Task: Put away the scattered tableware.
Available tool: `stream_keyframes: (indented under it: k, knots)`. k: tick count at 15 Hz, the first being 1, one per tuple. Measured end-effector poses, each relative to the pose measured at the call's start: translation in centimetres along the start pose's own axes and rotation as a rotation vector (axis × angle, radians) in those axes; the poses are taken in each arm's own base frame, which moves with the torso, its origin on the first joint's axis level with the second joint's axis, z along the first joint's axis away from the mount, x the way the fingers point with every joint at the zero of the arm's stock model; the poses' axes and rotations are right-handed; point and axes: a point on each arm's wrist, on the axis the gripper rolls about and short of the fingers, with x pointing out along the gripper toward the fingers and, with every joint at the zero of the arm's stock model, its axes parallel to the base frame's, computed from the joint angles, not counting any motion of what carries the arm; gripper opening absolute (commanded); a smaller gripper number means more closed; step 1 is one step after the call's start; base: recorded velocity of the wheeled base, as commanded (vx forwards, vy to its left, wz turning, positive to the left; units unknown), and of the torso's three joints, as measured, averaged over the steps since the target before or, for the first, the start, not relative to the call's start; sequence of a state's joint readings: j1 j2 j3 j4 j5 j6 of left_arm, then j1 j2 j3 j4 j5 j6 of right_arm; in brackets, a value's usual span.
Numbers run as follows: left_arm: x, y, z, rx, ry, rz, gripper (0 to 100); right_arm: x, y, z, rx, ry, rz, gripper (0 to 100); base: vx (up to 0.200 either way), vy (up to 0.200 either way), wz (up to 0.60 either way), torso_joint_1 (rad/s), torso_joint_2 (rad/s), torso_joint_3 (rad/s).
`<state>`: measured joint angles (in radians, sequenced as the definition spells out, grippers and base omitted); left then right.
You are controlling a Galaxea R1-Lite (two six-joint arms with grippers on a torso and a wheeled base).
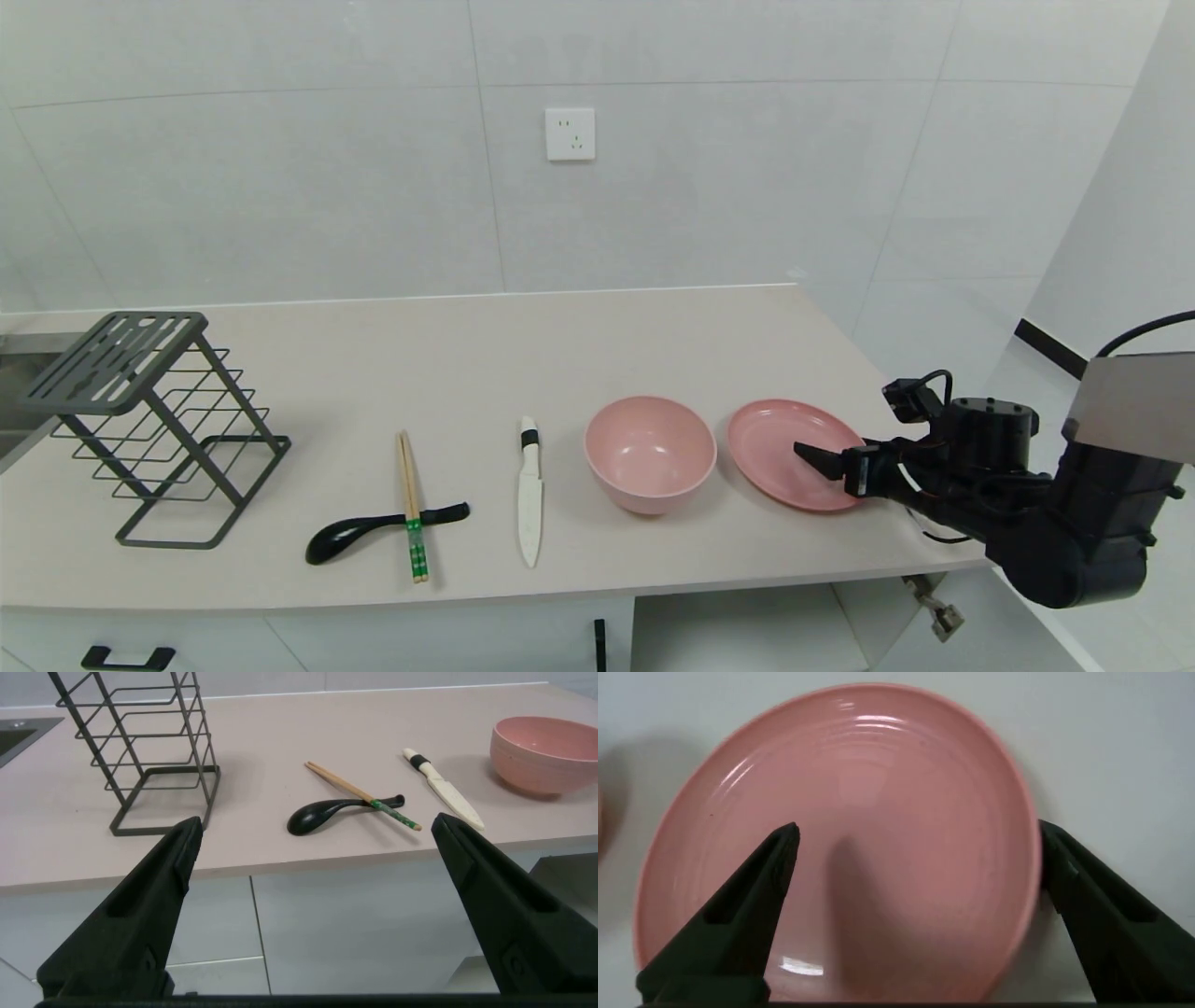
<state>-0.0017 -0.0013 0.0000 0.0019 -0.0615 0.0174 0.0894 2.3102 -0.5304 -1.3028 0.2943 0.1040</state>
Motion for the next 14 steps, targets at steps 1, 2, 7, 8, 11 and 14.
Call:
stream_keyframes:
  k: [1,2,7,8,11,14]
  knots:
    - [0.0,0.0,0.0,0.000,0.000,0.000,100,0.2,0.4,-0.2,-0.006,0.007,0.006,0,0.000,0.000,0.00,0.000,0.00,0.000]
    - [0.0,0.0,0.0,0.001,0.000,0.000,100,0.4,0.5,-0.4,-0.008,0.010,-0.008,0,0.000,0.000,0.00,0.000,0.00,0.000]
    - [0.0,0.0,0.0,0.001,0.000,0.000,100,0.4,-0.5,-1.0,0.012,0.023,-0.053,0,0.000,0.000,0.00,0.000,0.00,0.000]
    - [0.0,0.0,0.0,0.001,0.000,0.000,100,0.3,-0.6,-0.9,0.014,0.021,-0.057,0,0.000,0.000,0.00,0.000,0.00,0.000]
    - [0.0,0.0,0.0,0.001,0.000,0.000,100,-0.3,-0.9,0.0,0.021,0.003,-0.070,0,0.000,0.000,0.00,0.000,0.00,0.000]
    - [0.0,0.0,0.0,0.001,0.000,0.000,100,-1.9,-0.6,2.5,0.021,-0.079,-0.073,0,0.000,0.000,0.00,0.000,0.00,0.000]
